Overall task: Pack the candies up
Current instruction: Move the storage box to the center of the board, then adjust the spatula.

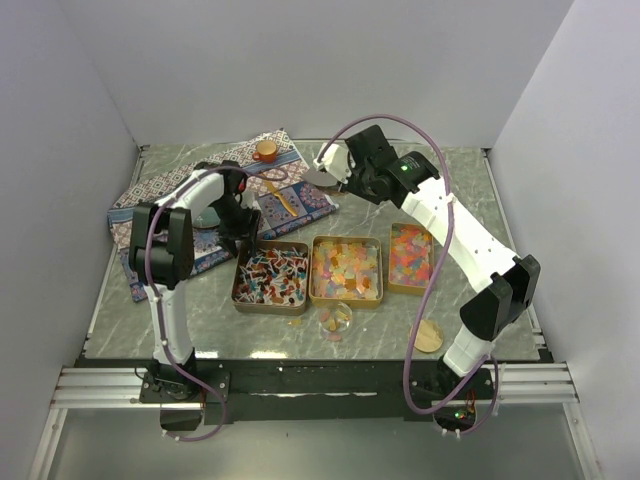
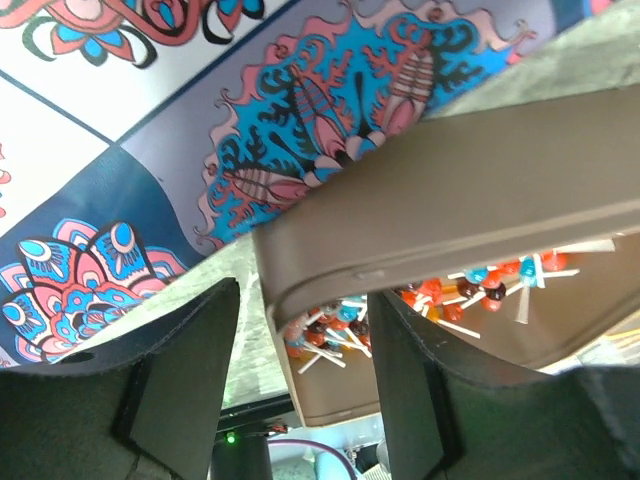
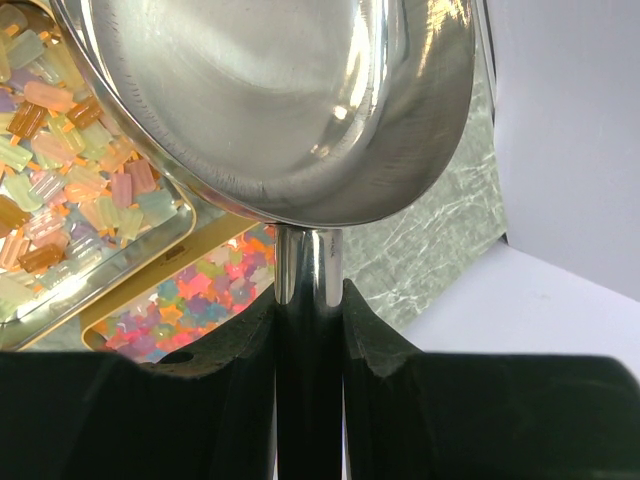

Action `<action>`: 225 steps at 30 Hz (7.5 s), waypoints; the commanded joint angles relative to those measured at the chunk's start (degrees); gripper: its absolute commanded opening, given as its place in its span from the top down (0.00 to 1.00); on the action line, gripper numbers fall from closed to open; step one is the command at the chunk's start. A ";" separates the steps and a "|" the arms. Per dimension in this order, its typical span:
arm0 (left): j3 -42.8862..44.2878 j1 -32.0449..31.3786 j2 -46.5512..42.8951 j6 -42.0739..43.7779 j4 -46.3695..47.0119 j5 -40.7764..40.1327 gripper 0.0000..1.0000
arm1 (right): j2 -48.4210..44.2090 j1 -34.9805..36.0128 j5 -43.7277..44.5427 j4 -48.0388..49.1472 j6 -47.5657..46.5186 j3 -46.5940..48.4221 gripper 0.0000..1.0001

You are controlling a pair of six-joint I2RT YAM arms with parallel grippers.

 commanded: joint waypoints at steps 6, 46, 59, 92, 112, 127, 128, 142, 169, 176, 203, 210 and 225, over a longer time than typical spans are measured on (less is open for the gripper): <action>-2.35 4.89 -4.96 3.38 -3.05 4.14 0.44 | -3.11 0.00 1.44 2.55 0.27 -0.25 1.00; 2.31 -2.31 -0.92 -10.24 0.37 -2.80 0.99 | -4.68 -1.58 2.68 4.31 -0.69 -0.78 1.00; 12.40 -8.02 6.98 -13.58 1.77 2.48 0.99 | -18.22 -2.02 -0.40 6.33 -6.85 -14.84 1.00; 22.96 -5.40 5.33 -11.74 5.38 16.28 0.41 | -12.25 -1.85 -0.75 3.96 -4.38 -11.77 1.00; 7.85 3.40 -1.27 -14.63 32.08 56.19 0.55 | -0.39 2.81 -8.66 11.07 -11.42 -5.44 1.00; 5.83 2.17 1.10 -23.77 40.09 54.93 0.75 | 5.68 3.69 -28.00 8.62 3.96 9.50 1.00; 5.21 2.17 1.28 -26.39 41.66 56.08 0.77 | 5.86 3.78 -27.74 8.53 4.23 9.59 1.00; 9.42 3.93 6.81 -23.28 45.58 76.30 0.99 | 5.86 2.90 -26.58 4.58 3.08 6.43 0.72; 0.29 6.21 1.90 -45.91 75.06 72.53 0.99 | 5.95 -0.44 -26.51 2.64 7.31 -0.95 0.55; -3.49 6.30 1.63 -62.60 94.91 72.44 0.99 | 7.17 -1.49 -24.75 4.13 7.31 -2.36 0.56; 6.06 7.18 4.62 -34.83 57.66 65.41 0.99 | -1.16 -3.96 -35.13 -1.50 1.26 6.45 0.52; 4.24 7.00 2.25 -33.80 56.63 64.70 0.99 | -5.74 -4.22 -30.91 5.52 -8.42 -4.81 0.51; -1.56 4.72 -4.96 -41.00 64.44 66.37 0.99 | 2.86 -5.63 -33.28 6.95 -8.78 -2.28 0.50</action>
